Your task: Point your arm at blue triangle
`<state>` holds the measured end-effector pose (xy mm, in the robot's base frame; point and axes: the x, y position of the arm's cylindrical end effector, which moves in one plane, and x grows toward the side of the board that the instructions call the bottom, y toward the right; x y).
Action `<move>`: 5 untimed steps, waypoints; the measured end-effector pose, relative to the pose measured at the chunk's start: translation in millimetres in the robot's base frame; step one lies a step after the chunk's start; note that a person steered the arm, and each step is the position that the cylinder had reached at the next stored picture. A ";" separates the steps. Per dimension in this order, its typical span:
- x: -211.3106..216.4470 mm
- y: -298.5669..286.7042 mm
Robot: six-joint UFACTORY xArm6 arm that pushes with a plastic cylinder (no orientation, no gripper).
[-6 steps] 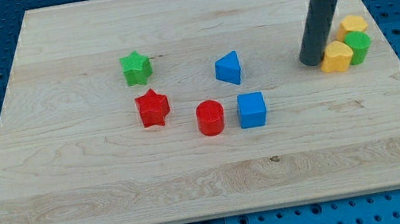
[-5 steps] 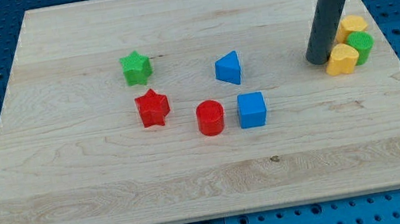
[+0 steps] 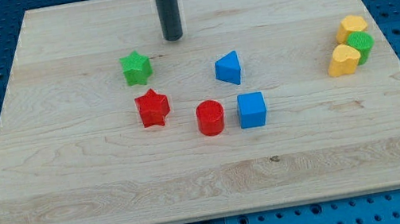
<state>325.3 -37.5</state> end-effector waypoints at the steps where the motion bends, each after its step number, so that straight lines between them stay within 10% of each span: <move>1: 22.6 -1.1; 5: 81.7 88.2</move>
